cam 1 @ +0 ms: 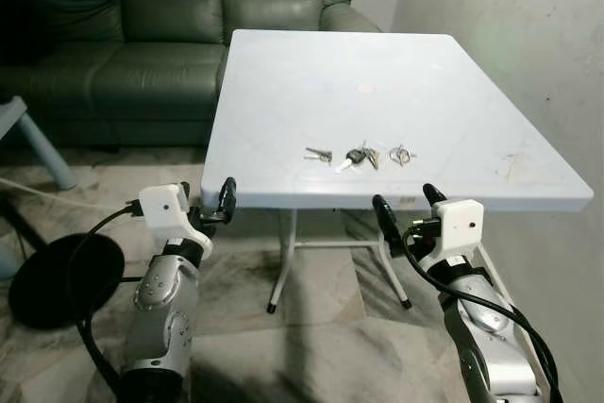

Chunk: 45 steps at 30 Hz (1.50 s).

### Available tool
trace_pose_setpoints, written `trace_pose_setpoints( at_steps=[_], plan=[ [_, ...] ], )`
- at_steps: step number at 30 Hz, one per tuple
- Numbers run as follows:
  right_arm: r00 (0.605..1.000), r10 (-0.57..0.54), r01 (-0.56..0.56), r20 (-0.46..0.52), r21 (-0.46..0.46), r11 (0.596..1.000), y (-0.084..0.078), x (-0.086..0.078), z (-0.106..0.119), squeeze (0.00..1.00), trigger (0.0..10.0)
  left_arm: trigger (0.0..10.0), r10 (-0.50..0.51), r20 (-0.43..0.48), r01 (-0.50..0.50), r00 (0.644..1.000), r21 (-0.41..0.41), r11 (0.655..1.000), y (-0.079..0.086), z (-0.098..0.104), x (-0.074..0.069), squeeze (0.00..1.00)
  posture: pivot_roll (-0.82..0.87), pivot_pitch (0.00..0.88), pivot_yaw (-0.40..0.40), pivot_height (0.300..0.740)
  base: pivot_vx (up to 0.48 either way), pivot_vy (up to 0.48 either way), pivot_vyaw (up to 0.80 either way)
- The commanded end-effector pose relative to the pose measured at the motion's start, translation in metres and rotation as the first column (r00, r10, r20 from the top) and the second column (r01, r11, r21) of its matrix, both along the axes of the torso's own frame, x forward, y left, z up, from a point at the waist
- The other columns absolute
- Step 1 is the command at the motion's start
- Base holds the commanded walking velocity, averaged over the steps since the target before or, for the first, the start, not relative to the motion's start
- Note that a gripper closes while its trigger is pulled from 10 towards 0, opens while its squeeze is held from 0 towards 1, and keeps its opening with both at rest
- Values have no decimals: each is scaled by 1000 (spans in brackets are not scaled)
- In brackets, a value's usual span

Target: Hang keys on a hook

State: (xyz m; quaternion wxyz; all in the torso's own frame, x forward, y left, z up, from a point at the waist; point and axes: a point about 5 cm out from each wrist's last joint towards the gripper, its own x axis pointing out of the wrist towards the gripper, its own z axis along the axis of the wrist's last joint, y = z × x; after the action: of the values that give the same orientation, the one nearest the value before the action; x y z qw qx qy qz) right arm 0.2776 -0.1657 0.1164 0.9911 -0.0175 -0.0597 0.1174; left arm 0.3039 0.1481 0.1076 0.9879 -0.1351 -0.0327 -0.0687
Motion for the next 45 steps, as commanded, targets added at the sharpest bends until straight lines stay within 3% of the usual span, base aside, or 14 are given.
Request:
trace_pose_setpoints(
  at_steps=[1,6,19,33,45],
  plan=[
    [1000,-10,10,14,7,1000,-4,0,3,0,10000,10000,-24,5,24,1000,11,1000,-7,1,0,0,-15,4,-45,740,431,0,0],
    [1000,-3,3,13,5,1000,-3,0,3,0,10000,10000,-36,11,35,999,71,997,-9,1,-1,0,-13,0,-47,740,400,0,0],
    [1000,14,-14,6,2,1000,-1,-1,1,0,10000,10000,-37,12,36,999,83,996,-11,0,-1,0,-8,0,-50,740,449,0,0],
    [997,64,-66,-45,-29,997,-3,-2,-6,0,10000,10000,-116,26,111,993,142,984,-19,3,-7,0,1,0,-58,740,0,0,0],
    [983,155,-160,-103,-46,986,-5,-5,-4,0,10000,10000,-301,37,290,953,180,940,-53,5,-31,0,-5,52,-72,740,0,0,0]
  ],
)
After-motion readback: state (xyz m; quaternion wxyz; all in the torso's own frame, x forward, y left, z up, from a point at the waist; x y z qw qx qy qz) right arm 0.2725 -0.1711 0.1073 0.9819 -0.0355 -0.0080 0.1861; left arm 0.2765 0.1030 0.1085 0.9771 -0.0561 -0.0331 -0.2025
